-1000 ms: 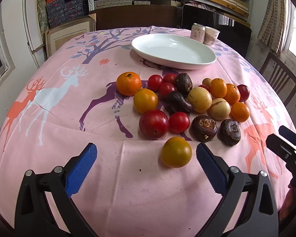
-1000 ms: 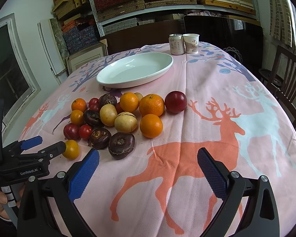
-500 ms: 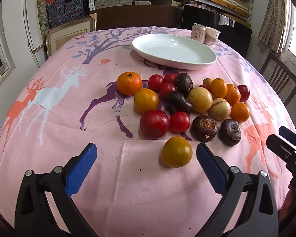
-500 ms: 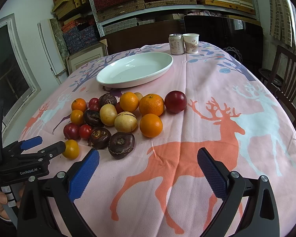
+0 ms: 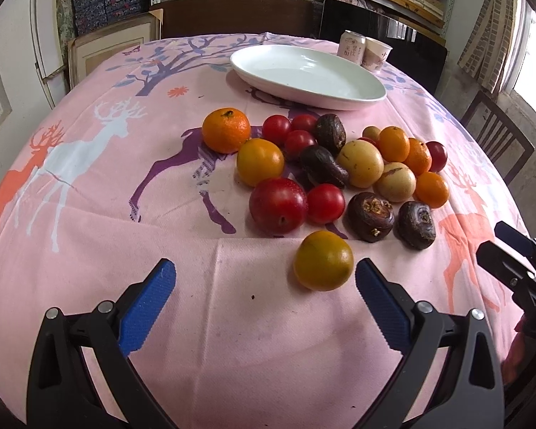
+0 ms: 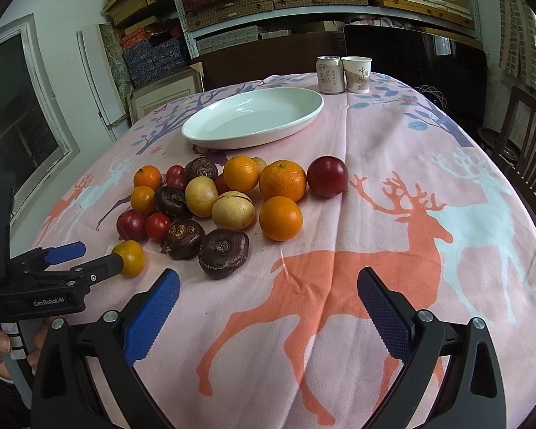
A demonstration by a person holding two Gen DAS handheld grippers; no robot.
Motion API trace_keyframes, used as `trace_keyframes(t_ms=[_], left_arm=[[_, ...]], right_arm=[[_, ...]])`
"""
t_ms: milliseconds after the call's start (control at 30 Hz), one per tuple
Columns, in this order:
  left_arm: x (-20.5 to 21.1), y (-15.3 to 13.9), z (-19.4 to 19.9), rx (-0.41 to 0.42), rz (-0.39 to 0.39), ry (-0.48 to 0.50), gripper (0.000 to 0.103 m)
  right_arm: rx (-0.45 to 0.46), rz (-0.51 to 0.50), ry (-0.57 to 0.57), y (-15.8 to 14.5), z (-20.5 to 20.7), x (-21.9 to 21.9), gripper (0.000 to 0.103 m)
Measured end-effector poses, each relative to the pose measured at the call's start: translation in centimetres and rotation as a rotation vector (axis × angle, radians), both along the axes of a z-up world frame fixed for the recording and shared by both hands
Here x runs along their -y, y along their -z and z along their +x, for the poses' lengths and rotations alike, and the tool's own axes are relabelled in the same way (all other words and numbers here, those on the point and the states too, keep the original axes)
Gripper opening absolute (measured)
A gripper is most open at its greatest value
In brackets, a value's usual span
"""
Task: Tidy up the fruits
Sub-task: 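Grasp a yellow tomato with the left gripper while the right gripper grasps a dark brown fruit, then carry both fruits onto the white plate and open both grippers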
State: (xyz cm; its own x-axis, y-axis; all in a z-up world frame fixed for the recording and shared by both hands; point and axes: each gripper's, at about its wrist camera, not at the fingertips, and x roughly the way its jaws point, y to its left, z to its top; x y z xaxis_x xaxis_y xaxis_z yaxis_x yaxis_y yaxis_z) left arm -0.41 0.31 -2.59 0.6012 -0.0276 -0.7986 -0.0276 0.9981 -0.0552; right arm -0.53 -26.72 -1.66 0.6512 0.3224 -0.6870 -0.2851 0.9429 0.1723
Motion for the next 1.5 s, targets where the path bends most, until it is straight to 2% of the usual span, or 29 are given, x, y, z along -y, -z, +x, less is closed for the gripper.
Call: trace_keyframes(t_ms=[200, 233, 267, 300, 333, 367, 400, 467, 600, 667, 733, 800, 867, 933, 1067, 1233, 1367, 1500], left_arm=[[1.2, 0.5, 1.3, -0.033, -0.035, 0.059, 0.098], [1.7, 0.6, 1.5, -0.040, -0.035, 0.075, 0.093], [2.3, 0.7, 1.7, -0.049, -0.038, 0.096, 0.085], [2.9, 1.0, 1.9, -0.066, -0.049, 0.123, 0.067], [3.4, 1.1, 2.0, -0.062, -0.029, 0.133, 0.064], [3.9, 1.1, 1.9, -0.046, -0.017, 0.154, 0.053], [4.3, 1.2, 1.9, -0.040, 0.000, 0.162, 0.037], [4.4, 1.1, 1.8, -0.035, -0.038, 0.202, 0.036], [4.4, 1.1, 1.5, -0.038, -0.030, 0.220, 0.036], [4.2, 1.0, 1.3, -0.039, -0.043, 0.224, 0.036], [3.9, 0.9, 1.1, -0.038, -0.054, 0.228, 0.036], [3.7, 0.6, 0.9, -0.030, -0.052, 0.231, 0.036], [3.3, 0.0, 0.7, -0.010, -0.051, 0.238, 0.036], [2.9, -0.6, 0.7, 0.004, -0.039, 0.240, 0.036], [2.1, -2.0, 1.4, 0.012, -0.009, 0.238, 0.036], [1.2, -5.6, 2.8, 0.081, -0.009, 0.296, 0.036], [1.1, -8.0, 6.2, 0.136, 0.037, 0.283, 0.036], [1.2, -8.6, 12.3, 0.113, 0.008, 0.219, 0.036]], right_arm=[[-0.017, 0.007, -0.037, 0.3, 0.4, 0.4, 0.100], [-0.019, 0.008, -0.040, 0.3, 0.5, 0.6, 0.100], [-0.021, 0.008, -0.041, 0.3, 0.6, 0.7, 0.100], [-0.022, 0.005, -0.041, 0.2, 0.7, 0.9, 0.100], [-0.023, 0.002, -0.041, 0.1, 0.8, 1.0, 0.100], [-0.028, -0.005, -0.045, 0.0, 1.0, 1.1, 0.100], [-0.036, -0.017, -0.058, 0.0, 1.2, 1.1, 0.100], [-0.054, -0.083, -0.102, 0.1, 1.6, 0.3, 0.100], [-0.063, -0.221, -0.230, 0.3, 2.2, -2.6, 0.100], [-0.071, -0.251, -0.298, 0.7, 2.5, -4.2, 0.089], [-0.109, -0.263, -0.337, 1.5, 3.4, -5.3, 0.069], [-0.150, -0.254, -0.348, 2.5, 4.3, -6.1, 0.064], [-0.147, -0.237, -0.323, 2.4, 5.1, -6.3, 0.061], [-0.152, -0.216, -0.317, 2.2, 5.8, -6.3, 0.045], [-0.158, -0.204, -0.332, 1.8, 5.9, -6.2, 0.045], [-0.090, -0.033, -0.334, -2.5, 6.1, -3.5, 0.045], [-0.006, 0.012, -0.260, -5.9, 9.2, -2.3, 0.045], [-0.016, 0.023, -0.205, -6.2, 14.8, -3.5, 0.045]])
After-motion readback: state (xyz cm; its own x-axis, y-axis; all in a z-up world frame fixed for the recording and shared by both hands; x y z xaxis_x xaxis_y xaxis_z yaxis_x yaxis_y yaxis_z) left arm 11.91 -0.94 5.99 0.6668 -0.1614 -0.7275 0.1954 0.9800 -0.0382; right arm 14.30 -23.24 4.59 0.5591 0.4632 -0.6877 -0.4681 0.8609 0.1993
